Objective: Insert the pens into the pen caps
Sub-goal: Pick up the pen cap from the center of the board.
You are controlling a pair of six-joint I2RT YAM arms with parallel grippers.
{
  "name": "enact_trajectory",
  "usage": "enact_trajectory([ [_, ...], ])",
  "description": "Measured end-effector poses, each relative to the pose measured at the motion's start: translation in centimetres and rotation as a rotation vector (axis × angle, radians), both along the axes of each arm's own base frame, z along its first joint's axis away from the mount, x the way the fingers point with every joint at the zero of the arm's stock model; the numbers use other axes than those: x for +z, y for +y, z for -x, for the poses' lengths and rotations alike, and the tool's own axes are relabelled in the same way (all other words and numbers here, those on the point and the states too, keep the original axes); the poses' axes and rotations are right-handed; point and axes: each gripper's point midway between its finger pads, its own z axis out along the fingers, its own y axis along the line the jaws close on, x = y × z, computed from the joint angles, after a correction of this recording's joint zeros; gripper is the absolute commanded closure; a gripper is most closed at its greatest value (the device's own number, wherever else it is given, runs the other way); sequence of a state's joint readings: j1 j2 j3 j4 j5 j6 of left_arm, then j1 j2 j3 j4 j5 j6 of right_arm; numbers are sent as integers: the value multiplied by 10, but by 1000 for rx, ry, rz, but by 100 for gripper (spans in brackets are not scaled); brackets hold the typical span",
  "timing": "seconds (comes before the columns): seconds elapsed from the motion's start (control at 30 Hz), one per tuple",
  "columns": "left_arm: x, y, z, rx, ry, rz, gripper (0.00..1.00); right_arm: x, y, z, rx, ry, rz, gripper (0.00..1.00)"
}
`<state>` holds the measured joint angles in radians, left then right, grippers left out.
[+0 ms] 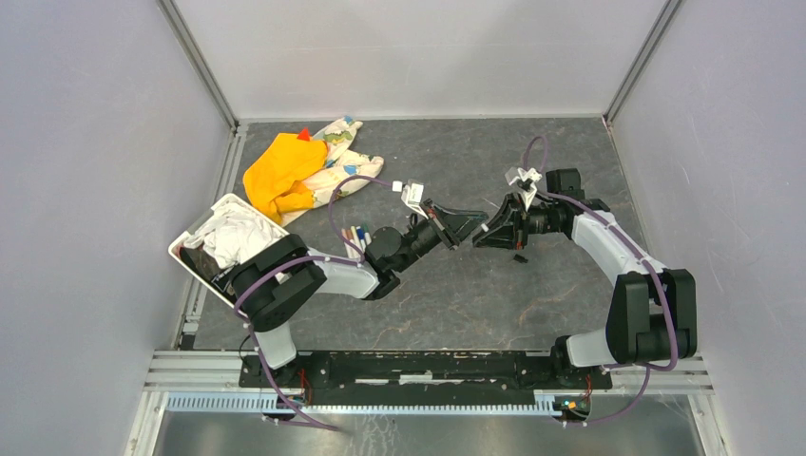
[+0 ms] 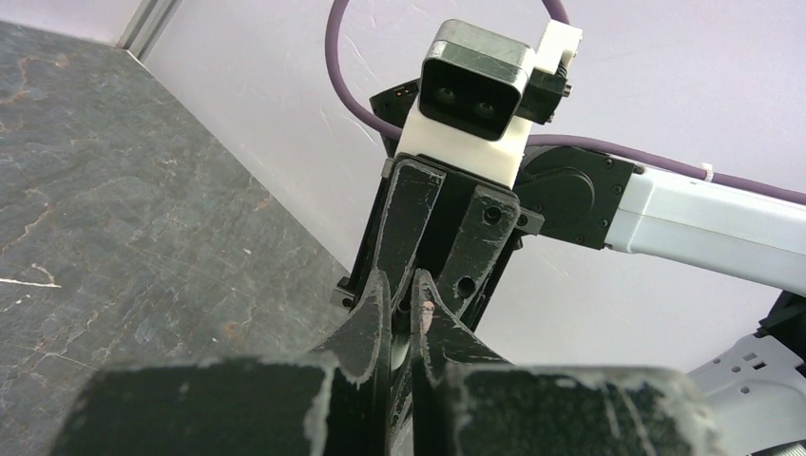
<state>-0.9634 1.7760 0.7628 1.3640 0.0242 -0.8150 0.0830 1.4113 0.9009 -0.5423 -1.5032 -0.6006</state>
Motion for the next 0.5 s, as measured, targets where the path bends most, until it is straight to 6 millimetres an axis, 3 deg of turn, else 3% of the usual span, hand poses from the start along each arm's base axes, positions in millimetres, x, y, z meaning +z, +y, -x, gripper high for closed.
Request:
enact_trajectory([
  [0.1, 0, 0, 1, -1, -1, 0, 97, 0, 0, 1, -2, 16, 3, 100],
  [0.27, -1, 0, 0, 3, -1, -3, 59, -1, 0, 0, -6, 16, 11, 100],
  [0.5, -1, 17, 4, 46, 5, -78, 31, -10, -17, -22, -121, -69, 119, 100],
])
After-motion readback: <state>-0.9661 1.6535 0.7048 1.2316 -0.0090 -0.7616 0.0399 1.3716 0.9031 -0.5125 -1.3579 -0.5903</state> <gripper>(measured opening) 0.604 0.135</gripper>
